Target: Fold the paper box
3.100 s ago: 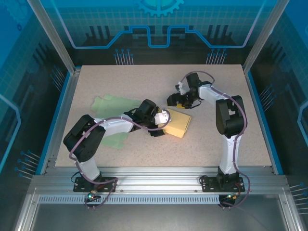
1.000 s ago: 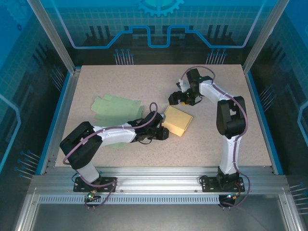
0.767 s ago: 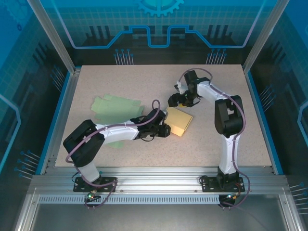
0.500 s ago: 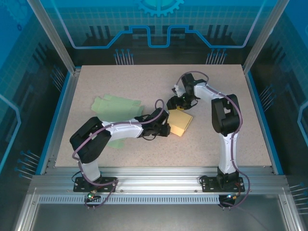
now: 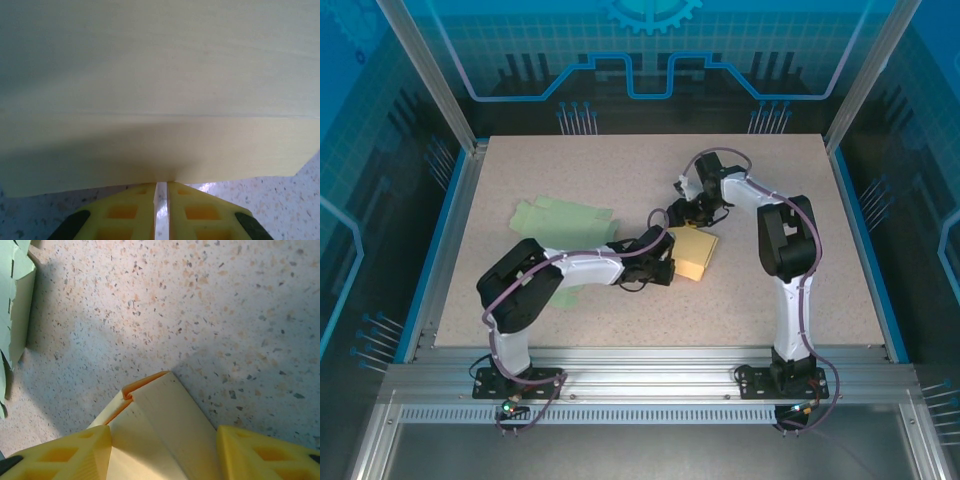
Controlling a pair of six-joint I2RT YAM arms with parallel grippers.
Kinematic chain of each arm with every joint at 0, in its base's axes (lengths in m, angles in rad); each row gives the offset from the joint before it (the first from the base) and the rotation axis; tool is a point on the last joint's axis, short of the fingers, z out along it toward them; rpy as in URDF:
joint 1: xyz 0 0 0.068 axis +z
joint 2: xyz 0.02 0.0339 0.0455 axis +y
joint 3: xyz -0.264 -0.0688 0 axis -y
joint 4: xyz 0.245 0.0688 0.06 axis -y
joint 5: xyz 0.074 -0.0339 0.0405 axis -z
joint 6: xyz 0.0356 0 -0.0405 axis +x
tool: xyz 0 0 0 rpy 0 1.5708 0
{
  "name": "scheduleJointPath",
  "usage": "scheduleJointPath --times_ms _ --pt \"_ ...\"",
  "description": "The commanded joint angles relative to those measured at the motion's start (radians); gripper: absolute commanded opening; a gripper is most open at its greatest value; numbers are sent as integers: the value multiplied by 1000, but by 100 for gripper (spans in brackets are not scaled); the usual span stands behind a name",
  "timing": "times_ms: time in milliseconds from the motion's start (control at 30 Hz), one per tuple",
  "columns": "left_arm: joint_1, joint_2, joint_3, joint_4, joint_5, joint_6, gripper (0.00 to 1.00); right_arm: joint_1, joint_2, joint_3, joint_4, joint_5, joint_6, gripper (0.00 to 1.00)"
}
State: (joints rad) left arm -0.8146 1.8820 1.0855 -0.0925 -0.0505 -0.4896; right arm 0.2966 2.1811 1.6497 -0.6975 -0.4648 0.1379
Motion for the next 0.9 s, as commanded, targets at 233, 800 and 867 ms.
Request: scheduleJointPath --times_ms 233,800,867 --pt "-6 54 58 150 -132 27 8 33 28 -72 31 -73 43 55" --pt "-14 94 -31 474 -317 -5 17 51 30 -129 66 -85 84 56" --pt "-14 75 -71 518 -297 -7 24 46 23 -118 54 -56 84 61"
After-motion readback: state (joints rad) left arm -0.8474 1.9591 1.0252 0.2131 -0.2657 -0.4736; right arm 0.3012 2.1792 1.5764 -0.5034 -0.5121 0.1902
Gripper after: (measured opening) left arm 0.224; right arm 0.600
